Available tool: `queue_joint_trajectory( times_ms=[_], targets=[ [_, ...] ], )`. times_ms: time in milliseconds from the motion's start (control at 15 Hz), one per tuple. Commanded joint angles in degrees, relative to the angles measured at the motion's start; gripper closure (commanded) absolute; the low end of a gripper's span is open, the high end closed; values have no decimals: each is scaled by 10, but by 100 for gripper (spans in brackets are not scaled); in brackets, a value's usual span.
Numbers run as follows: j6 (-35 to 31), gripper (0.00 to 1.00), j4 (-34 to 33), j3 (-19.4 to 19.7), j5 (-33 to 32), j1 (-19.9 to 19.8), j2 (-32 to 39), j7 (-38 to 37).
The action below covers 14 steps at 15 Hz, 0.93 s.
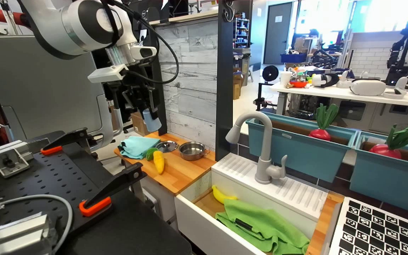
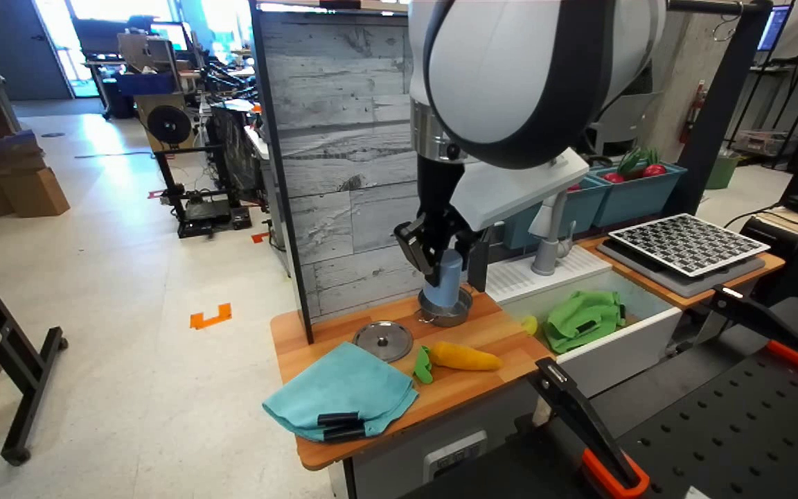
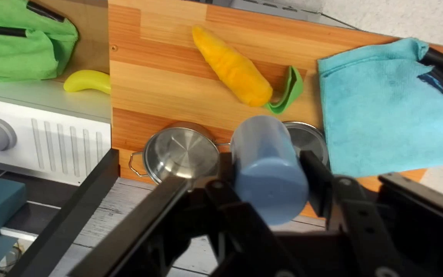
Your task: Put the cup on the blue cloth
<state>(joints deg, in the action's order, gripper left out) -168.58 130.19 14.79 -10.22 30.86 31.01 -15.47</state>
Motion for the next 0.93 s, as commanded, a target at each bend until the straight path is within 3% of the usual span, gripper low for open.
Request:
queue_joint_trajectory(
  times_ms=[0, 867],
  targets=[
    [35, 79, -37, -12, -17, 3, 13, -13],
    [131, 79, -182, -84, -19, -14, 137, 1]
  ],
)
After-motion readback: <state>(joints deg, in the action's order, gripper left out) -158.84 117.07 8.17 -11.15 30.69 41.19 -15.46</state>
